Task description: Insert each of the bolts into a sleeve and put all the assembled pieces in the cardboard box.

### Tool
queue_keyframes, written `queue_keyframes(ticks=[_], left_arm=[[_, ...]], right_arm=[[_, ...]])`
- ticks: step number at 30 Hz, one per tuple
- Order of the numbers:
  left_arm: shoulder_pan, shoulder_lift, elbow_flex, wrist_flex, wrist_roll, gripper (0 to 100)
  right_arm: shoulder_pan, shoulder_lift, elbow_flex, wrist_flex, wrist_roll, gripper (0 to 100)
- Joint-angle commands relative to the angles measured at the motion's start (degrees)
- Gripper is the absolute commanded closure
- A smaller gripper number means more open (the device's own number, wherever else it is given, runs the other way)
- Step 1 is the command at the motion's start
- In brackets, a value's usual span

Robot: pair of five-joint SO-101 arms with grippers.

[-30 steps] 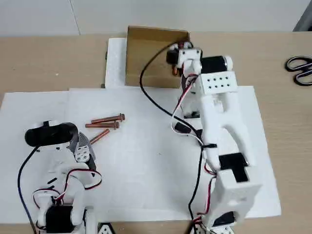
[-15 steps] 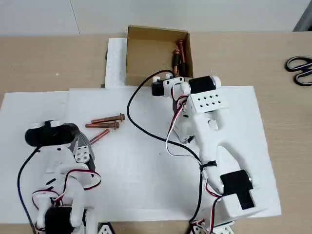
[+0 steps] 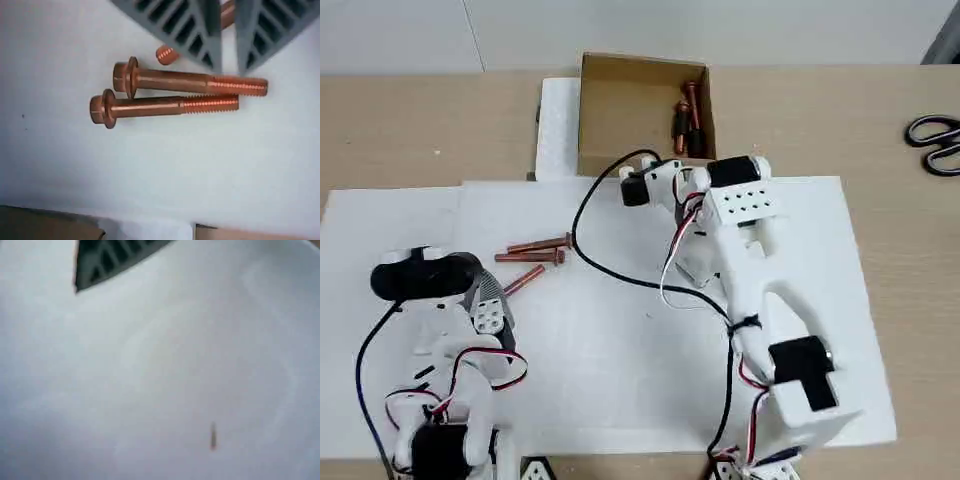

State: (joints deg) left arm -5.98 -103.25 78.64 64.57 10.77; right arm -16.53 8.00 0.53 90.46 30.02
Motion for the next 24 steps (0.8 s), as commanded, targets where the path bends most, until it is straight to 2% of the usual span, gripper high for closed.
queue_keyframes(ticks=[1,24], left_arm=[[0.0,-0.6,-2.3,-0.2,-0.4,99],[0.0,-0.6,-2.3,-0.3,-0.4,99]], right_arm=[[0.5,0.8,-3.3,-2.4,2.2,88.7],[2.8,11.1,-6.5,-9.7,17.1,88.5]])
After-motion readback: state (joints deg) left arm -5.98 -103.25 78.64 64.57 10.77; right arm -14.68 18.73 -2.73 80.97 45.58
